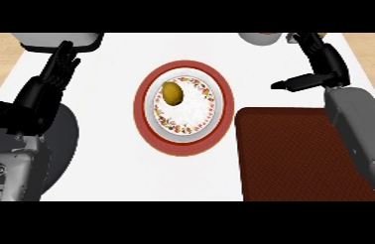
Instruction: Pick the lemon from the tray and place it in the plate
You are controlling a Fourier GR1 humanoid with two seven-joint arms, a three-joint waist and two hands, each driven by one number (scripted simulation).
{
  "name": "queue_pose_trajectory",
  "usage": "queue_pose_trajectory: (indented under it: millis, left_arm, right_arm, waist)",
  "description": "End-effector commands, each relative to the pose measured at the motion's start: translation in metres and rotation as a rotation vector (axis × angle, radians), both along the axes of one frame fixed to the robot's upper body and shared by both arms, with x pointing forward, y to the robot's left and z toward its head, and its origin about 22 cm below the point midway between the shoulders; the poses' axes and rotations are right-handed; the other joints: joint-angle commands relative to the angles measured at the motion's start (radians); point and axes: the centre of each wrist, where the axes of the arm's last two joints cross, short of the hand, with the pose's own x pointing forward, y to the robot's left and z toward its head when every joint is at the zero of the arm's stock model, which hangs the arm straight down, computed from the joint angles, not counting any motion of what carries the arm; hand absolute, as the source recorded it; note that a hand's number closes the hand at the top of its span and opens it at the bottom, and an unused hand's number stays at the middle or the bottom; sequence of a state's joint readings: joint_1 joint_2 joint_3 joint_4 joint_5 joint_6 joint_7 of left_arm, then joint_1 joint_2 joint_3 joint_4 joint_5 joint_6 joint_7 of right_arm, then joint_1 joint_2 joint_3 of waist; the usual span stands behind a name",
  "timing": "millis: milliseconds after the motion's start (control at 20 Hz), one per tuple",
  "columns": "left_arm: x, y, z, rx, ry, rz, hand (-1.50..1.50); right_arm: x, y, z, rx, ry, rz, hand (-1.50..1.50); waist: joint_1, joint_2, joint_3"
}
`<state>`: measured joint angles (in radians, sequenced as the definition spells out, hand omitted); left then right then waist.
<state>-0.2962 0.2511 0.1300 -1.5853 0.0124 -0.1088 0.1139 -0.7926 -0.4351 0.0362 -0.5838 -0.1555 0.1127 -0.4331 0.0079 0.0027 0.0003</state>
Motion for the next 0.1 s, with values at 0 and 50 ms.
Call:
queue_pose_trajectory:
  millis: [0,50]
  left_arm:
    - [-0.007,-0.023,0.008,-0.025,-0.006,-0.023,0.00]
    - [-0.006,0.004,0.018,-0.002,-0.007,0.003,0.00]
  right_arm:
    - [-0.004,-0.029,0.001,-0.032,-0.031,-0.035,-1.50]
    - [-0.016,-0.036,-0.016,-0.051,-0.033,-0.017,-1.50]
  waist:
    - [0.005,0.000,0.000]
    - [0.003,0.000,0.000]
